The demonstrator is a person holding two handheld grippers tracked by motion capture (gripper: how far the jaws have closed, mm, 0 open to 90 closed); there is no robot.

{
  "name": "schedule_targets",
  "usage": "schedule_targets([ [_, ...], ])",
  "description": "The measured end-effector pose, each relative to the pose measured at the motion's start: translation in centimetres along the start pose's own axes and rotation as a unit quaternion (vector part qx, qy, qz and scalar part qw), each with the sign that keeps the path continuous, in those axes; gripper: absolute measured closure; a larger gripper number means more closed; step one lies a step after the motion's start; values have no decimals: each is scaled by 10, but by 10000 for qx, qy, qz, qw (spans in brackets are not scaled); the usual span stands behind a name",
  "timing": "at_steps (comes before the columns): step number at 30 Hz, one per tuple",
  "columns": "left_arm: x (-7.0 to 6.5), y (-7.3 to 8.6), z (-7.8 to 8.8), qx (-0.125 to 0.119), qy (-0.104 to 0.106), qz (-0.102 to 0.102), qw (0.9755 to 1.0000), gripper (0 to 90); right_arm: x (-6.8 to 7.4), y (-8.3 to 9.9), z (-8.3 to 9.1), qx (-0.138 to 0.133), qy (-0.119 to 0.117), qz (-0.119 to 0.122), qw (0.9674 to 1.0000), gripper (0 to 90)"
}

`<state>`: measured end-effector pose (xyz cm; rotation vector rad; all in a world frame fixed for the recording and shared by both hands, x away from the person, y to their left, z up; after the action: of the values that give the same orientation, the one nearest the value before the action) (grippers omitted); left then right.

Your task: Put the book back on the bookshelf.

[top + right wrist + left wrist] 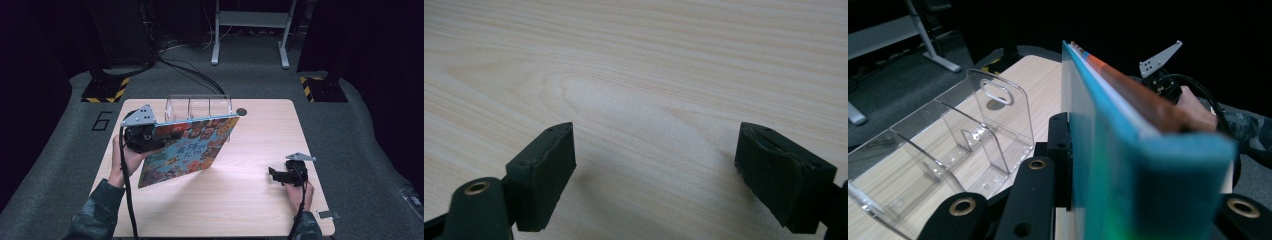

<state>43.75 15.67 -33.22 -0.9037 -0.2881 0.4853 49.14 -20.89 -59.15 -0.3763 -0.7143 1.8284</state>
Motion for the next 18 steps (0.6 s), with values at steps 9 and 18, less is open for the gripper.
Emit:
schedule_targets([
  [9, 9, 5, 15, -63, -244, 120, 9996, 808, 0, 0, -2, 93, 198, 59, 9997, 138],
  [18, 22, 2, 37, -227, -449, 291, 9983, 808, -1, -2, -6, 113, 333, 164, 9992, 136],
])
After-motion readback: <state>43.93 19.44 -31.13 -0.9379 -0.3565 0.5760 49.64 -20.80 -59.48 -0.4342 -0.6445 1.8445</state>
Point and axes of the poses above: each handheld gripper's, and its own axes: z roughly backward along the jaws, y roughly out of its underside, x roughly to its left, the point moved 10 cm from there along -z, roughly forward along the jaws, and after that the axes turned 10 degrees about x, right-handed, at the moved point
